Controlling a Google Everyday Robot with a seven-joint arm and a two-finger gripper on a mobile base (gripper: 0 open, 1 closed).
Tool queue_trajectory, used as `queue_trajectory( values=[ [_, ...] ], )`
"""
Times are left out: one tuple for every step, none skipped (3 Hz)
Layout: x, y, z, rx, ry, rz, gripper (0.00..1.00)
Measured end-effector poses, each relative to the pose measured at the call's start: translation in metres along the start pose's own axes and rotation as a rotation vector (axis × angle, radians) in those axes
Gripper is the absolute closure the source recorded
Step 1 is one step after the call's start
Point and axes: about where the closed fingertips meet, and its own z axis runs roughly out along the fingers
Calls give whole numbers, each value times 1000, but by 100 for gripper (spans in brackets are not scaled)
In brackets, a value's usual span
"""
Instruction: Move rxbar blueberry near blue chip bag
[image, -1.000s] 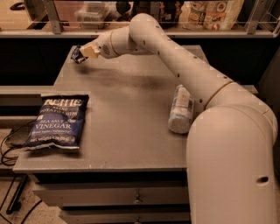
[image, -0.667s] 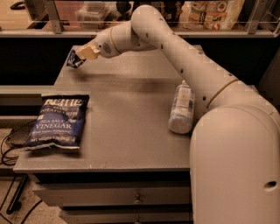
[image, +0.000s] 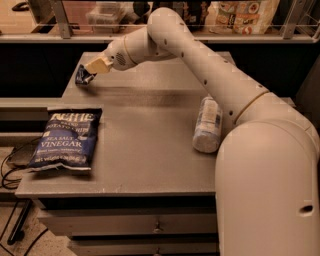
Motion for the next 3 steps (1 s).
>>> queue_trajectory(
  values=[
    [0,22,7,-49,23,-8,100],
    [-1,55,5,-102,39,-15,100],
    [4,88,-5,-147,63,-1,83]
  ],
)
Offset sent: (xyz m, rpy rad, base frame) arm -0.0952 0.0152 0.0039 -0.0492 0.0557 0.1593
